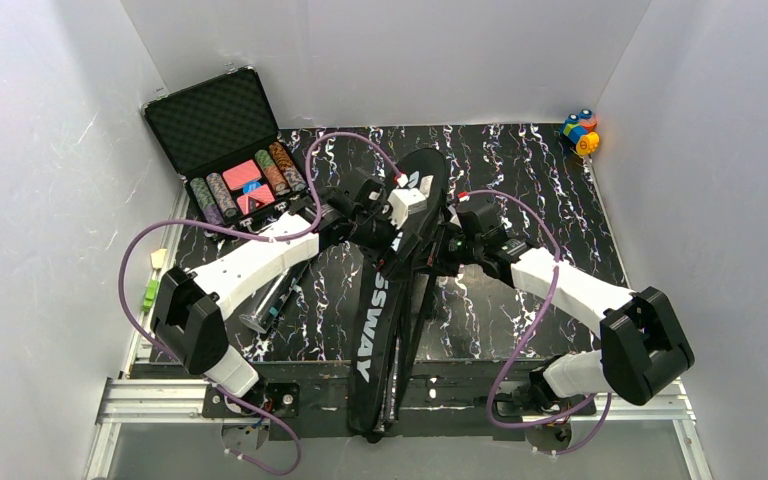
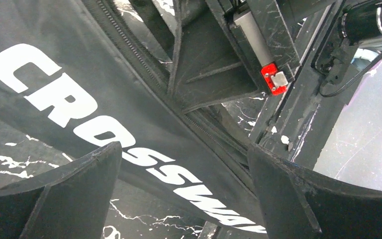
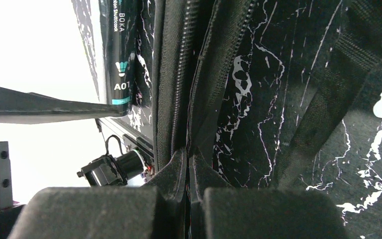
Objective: Pack up the badminton gear
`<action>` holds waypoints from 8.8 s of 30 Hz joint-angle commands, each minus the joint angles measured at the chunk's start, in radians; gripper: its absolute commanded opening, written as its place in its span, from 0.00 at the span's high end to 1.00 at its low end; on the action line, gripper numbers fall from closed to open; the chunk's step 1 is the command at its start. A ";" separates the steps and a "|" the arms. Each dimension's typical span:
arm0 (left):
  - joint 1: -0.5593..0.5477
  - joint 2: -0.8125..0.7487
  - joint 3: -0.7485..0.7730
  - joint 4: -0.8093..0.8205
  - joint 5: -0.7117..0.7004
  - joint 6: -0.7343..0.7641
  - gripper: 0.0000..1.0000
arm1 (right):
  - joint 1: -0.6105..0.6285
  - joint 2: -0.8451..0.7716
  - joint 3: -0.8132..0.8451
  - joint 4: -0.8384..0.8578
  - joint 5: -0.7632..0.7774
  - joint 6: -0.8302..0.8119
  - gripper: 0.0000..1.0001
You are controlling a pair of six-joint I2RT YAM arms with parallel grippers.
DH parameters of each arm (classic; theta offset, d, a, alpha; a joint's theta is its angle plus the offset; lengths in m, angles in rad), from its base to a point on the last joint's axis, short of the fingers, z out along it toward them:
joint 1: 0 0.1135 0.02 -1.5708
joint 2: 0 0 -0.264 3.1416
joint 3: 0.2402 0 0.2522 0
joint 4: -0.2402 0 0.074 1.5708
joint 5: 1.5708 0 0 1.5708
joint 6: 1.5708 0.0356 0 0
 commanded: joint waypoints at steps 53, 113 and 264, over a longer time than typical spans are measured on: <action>-0.169 -0.098 -0.053 -0.040 -0.226 0.044 1.00 | -0.192 -0.235 0.043 -0.198 0.002 0.046 0.44; -0.014 -0.083 0.035 -0.030 -0.248 -0.202 1.00 | -0.351 0.077 0.124 0.207 0.012 0.063 0.21; -0.013 -0.070 0.044 -0.044 -0.147 -0.208 1.00 | -0.492 -0.083 -0.170 0.499 -0.250 0.173 0.75</action>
